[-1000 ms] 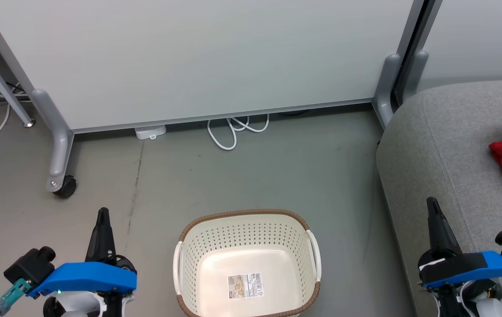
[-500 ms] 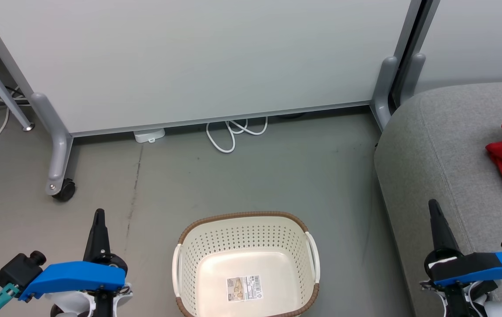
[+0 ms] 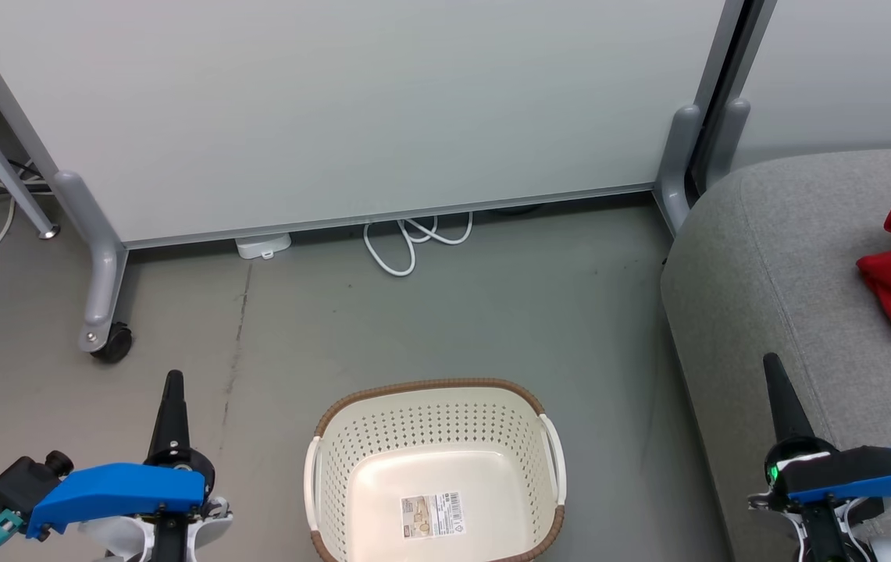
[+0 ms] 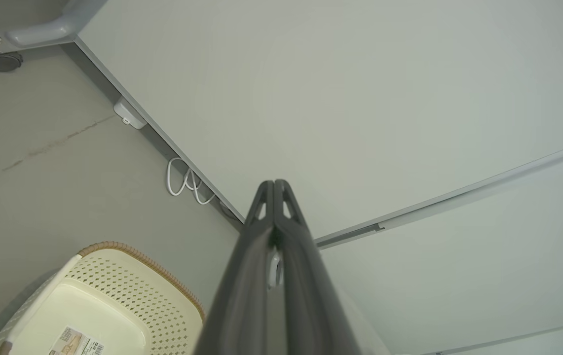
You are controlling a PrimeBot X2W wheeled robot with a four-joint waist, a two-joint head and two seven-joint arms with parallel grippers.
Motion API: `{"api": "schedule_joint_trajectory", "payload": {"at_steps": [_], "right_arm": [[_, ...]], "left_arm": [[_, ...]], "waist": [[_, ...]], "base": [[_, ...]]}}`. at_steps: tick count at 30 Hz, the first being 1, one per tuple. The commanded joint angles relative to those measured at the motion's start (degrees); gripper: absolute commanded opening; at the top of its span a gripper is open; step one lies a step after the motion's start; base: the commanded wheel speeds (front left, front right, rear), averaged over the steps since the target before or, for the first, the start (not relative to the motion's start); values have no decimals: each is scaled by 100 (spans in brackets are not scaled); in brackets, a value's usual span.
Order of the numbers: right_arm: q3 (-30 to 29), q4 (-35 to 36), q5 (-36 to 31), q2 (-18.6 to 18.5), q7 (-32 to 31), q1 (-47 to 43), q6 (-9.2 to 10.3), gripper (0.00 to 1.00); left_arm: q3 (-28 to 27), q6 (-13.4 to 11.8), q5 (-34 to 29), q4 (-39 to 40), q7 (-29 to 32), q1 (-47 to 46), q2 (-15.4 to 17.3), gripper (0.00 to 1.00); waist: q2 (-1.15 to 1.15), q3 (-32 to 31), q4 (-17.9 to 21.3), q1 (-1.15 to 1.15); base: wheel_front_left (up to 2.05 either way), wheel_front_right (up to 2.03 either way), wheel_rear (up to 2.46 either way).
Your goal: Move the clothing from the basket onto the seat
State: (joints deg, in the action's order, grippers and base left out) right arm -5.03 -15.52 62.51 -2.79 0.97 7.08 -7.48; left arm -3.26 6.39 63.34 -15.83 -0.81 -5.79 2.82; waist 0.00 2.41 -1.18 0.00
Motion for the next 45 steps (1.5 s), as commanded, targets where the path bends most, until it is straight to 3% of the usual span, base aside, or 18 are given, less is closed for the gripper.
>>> {"api": "schedule_joint_trajectory", "payload": {"at_steps": [1, 45], "right_arm": [[-18, 73, 184, -14, -49, -25, -2, 0], [-131, 143, 2377, -16, -611, -104, -2, 0]], "left_arm": [[-54, 30, 180, 76, 43, -86, 9, 0], [-283, 107, 2303, 167, 592, -71, 10, 0]], "waist": [[0, -7, 4, 0], [0, -164, 87, 0]], "base": [[0, 0, 0], [0, 0, 0]]}}
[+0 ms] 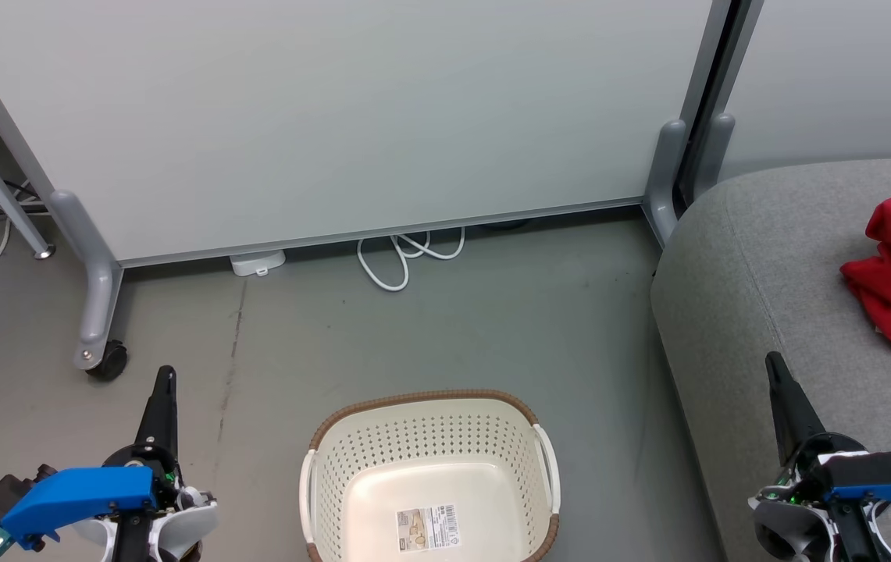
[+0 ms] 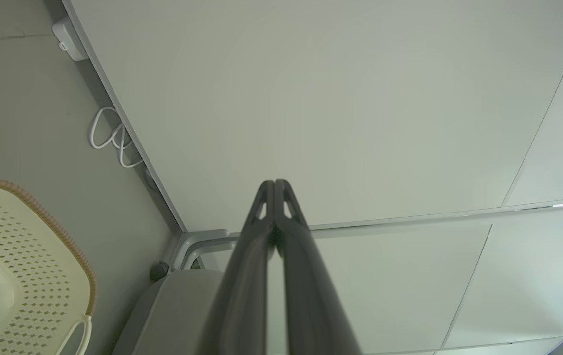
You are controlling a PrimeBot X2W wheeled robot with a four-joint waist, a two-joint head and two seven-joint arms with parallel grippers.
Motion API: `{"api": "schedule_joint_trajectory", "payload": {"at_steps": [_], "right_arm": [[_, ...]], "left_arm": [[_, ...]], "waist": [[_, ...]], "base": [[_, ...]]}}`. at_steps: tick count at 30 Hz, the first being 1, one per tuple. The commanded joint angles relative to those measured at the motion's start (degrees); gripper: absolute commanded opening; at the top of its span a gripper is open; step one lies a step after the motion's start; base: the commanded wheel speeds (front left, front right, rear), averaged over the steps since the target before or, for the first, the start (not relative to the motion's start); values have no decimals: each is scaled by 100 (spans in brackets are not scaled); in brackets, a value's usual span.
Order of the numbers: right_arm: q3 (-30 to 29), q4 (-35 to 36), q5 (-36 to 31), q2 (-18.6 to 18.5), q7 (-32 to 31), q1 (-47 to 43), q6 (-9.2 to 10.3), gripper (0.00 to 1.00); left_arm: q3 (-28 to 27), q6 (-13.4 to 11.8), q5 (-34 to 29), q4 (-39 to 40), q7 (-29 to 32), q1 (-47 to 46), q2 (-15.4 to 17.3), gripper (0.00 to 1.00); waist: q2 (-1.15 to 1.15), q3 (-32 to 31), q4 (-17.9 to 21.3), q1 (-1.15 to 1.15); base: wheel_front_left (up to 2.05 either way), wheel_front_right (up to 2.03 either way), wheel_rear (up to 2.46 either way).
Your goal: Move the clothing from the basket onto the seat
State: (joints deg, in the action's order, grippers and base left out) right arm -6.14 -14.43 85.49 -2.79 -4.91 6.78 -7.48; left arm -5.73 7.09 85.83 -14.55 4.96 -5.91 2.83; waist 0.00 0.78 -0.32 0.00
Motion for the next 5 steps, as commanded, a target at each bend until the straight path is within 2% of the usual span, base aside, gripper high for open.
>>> {"api": "schedule_joint_trajectory", "payload": {"at_steps": [1, 5], "right_arm": [[-25, 37, 169, -16, -47, -77, -2, 0], [-33, 42, 326, -16, -86, -83, -2, 0]], "left_arm": [[-42, 41, 141, 41, 42, -58, 9, 0], [-57, 50, 306, 47, 83, -56, 9, 0]], "waist": [[0, -8, 4, 0], [0, -23, 12, 0]], "base": [[0, 0, 0], [0, 0, 0]]}}
